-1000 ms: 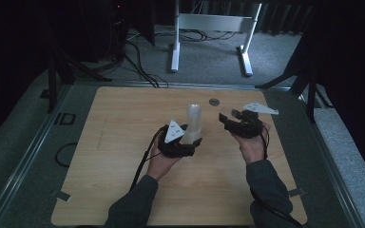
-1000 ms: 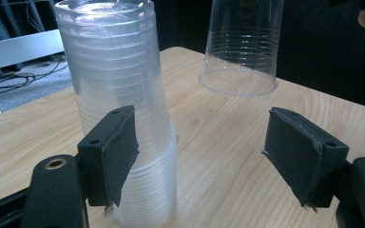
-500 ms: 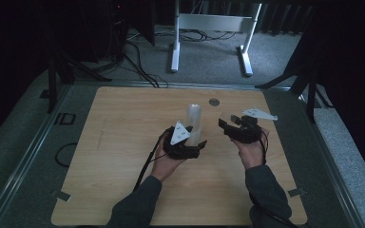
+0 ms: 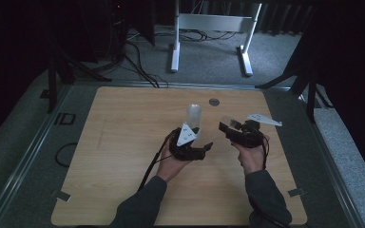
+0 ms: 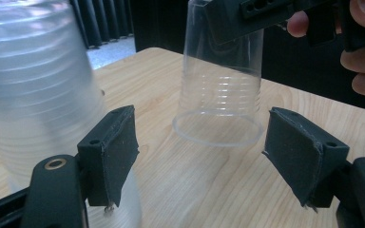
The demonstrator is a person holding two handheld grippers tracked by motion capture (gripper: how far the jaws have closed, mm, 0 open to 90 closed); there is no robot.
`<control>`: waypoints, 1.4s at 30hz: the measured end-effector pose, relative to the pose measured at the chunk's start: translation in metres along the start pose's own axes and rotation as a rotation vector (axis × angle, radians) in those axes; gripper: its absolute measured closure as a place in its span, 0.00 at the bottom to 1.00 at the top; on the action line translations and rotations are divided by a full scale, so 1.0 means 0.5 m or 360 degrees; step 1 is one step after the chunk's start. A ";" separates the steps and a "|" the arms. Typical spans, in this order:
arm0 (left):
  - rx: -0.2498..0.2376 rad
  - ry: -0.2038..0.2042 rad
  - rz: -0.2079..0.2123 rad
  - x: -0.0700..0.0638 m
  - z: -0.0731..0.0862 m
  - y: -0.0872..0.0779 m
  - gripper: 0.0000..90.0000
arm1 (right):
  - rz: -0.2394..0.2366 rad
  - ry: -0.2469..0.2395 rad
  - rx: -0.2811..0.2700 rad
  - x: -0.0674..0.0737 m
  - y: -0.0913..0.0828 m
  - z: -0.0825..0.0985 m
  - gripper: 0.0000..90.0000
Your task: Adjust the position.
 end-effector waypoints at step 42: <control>0.0002 -0.0034 0.0059 -0.017 0.007 0.081 0.22 | -0.0235 0.0261 -0.0014 -0.010 -0.004 0.014 0.46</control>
Point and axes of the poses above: each handheld gripper's, and its own axes: y roughly forward along the jaws, z roughly out of its underside, x roughly to its left, the point moved 3 cm from there along y, roughly forward along the jaws
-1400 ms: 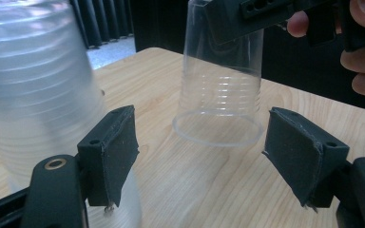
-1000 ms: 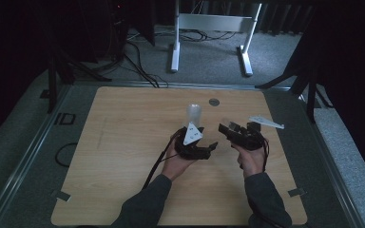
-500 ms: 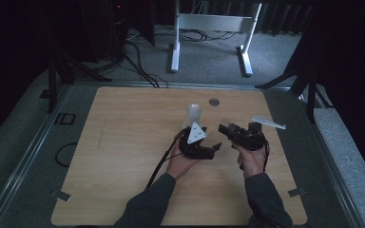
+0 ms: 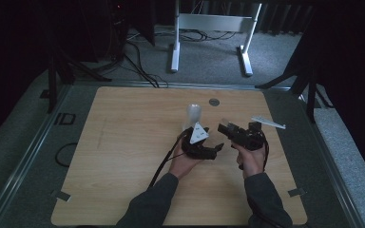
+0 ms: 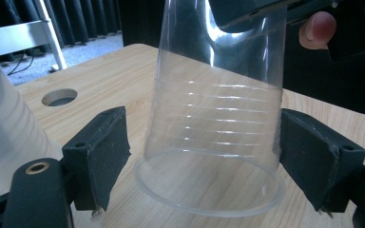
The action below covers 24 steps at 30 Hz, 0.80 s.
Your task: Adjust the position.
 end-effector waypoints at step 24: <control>-0.0001 -0.0006 -0.0005 -0.008 0.004 0.012 0.27 | -0.0121 0.0160 0.0005 -0.013 -0.001 0.004 0.47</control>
Point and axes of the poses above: each handheld gripper's, and its own axes: y roughly forward along the jaws, z roughly out of its underside, x roughly to its left, the point moved 3 cm from there along y, roughly forward along the jaws
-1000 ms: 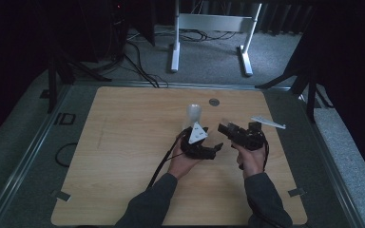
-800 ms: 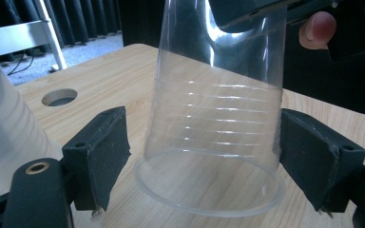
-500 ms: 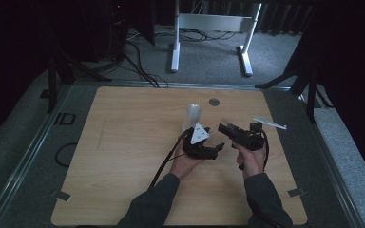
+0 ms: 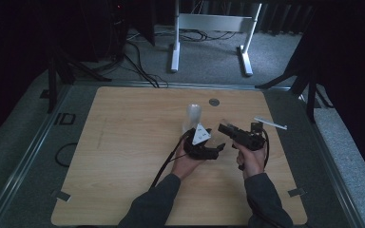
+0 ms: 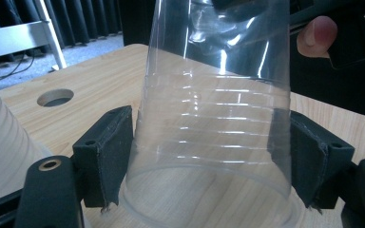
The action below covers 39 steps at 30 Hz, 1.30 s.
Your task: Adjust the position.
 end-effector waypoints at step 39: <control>0.0038 0.0061 0.0013 0.002 -0.003 -0.011 0.31 | -0.0020 -0.0063 0.0005 -0.005 -0.015 -0.002 0.40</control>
Point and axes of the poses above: each handheld gripper's, and its own axes: y roughly forward along the jaws, z roughly out of its underside, x roughly to its left, the point moved 3 cm from there along y, roughly forward along the jaws
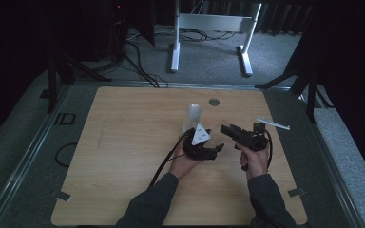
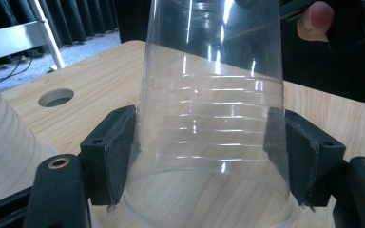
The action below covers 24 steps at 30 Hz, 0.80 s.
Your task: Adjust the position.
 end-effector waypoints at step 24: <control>0.0025 0.0023 -0.0030 0.019 0.001 -0.018 0.31 | 0.0007 -0.0107 0.0088 -0.007 -0.019 0.017 0.40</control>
Point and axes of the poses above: each handheld gripper's, and its own axes: y roughly forward along the jaws, z roughly out of its underside, x roughly to its left, the point moved 3 cm from there along y, roughly forward along the jaws
